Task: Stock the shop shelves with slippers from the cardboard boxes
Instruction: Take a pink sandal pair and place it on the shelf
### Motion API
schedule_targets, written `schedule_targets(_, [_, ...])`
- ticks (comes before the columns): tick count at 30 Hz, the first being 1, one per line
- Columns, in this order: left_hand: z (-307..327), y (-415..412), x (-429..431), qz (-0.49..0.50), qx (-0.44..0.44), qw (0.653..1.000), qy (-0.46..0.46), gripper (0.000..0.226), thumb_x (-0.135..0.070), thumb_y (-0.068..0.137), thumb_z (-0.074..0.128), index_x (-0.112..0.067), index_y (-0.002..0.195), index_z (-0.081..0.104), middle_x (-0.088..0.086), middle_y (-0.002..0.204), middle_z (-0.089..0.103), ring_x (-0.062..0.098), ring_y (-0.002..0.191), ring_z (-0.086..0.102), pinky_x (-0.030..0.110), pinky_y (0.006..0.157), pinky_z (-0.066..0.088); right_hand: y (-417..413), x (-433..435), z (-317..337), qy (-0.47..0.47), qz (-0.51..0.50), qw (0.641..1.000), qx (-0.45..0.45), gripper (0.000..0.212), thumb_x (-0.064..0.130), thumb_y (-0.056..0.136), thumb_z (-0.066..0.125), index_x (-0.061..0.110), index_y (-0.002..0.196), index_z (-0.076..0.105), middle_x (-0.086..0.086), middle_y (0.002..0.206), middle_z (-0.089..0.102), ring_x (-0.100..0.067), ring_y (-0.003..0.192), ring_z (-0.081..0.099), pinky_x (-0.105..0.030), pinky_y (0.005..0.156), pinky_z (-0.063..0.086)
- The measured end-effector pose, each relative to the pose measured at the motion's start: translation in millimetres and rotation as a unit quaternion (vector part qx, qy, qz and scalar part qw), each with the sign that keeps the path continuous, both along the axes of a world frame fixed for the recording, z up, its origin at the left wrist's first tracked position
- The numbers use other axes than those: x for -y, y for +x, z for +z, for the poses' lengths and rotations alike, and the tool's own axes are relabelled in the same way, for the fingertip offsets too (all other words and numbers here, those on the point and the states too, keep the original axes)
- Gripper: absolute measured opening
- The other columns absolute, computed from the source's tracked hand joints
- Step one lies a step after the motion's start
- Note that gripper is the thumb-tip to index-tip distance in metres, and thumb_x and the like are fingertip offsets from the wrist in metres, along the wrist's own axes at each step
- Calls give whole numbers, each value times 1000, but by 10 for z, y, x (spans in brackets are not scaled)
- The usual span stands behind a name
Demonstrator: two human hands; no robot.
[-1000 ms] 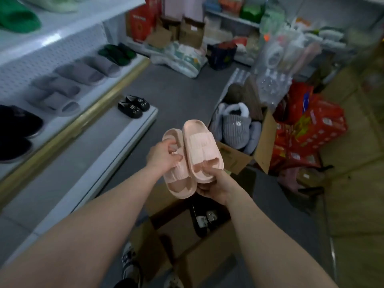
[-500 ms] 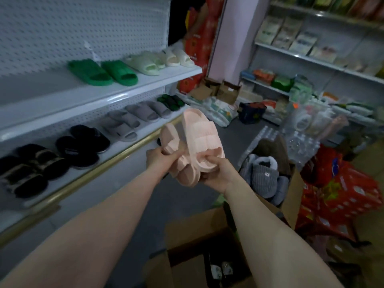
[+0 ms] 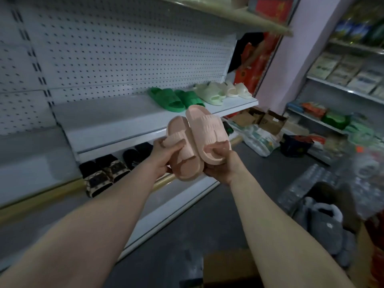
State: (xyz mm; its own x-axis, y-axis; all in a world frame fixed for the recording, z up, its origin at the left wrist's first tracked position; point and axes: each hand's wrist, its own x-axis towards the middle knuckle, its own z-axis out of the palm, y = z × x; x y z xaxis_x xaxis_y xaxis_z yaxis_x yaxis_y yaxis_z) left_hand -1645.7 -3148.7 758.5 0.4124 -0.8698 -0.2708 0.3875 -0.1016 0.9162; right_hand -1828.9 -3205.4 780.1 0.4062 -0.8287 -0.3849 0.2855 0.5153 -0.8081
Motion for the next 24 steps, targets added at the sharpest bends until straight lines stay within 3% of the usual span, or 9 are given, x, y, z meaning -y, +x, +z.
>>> schedule_targets(3, [46,408,-67,44,29,998,-27,71,-23,72,85,-28,124,38,7,122,56,28,99,64,53,80,57,402,7,27,-7,4,1000,18,35,7,89,52,7,122,61,-23,111,69,-38,93,71,-49,80,57])
schedule_targets(5, [86,648,-116,45,69,996,-31,74,-19,72,85,-29,127,37,8,123,52,29,103,61,50,80,57,622,-8,32,-17,8,1000,-1,26,7,90,49,5,111,64,-23,109,68,-37,91,70,-46,82,57])
schedule_targets(7, [116,862,-136,43,87,995,-29,75,-15,73,84,-28,130,36,7,121,50,29,104,60,49,81,57,802,-35,61,-12,5,1000,-28,17,5,91,48,4,102,61,-19,96,67,-31,80,67,-39,73,58])
schedule_targets(10, [146,1170,-113,70,79,994,-19,76,-9,71,83,-29,129,38,7,121,51,31,103,60,54,85,55,1033,44,67,-24,3,998,-60,12,4,94,44,8,100,54,-10,79,58,-19,56,61,-25,46,48])
schedule_targets(12, [159,1349,-76,87,71,994,-10,75,-6,71,81,-32,126,38,6,119,52,31,102,61,55,85,56,1153,164,20,-35,-1,996,-82,14,3,94,46,7,104,54,-10,81,59,-19,61,62,-22,43,47])
schedule_targets(15, [169,1578,-39,98,83,992,-7,75,-2,72,79,-32,125,36,-2,110,50,28,101,61,53,84,56,1344,418,-91,-67,5,986,-149,36,4,87,60,2,122,55,-19,102,65,-27,80,64,-26,52,51])
schedule_targets(19, [136,1848,52,109,84,990,-12,79,7,68,79,-31,120,33,-8,106,51,22,102,58,52,87,54,1657,715,-141,-118,12,973,-199,66,8,73,73,7,135,47,-25,112,63,-29,73,60,-29,49,49])
schedule_targets(22, [105,2052,203,114,105,988,-16,82,15,66,76,-28,119,33,-9,106,51,22,111,54,49,89,53,1904,930,-111,-135,35,973,-186,79,2,78,69,25,145,35,-15,109,57,-40,91,66,-55,72,59])
schedule_targets(24, [76,2195,314,111,123,986,-4,85,13,60,80,-25,120,34,-9,107,52,22,113,52,47,88,54,2066,1097,-78,-141,54,969,-197,80,-4,83,66,28,147,32,-13,115,54,-37,85,66,-63,78,56])
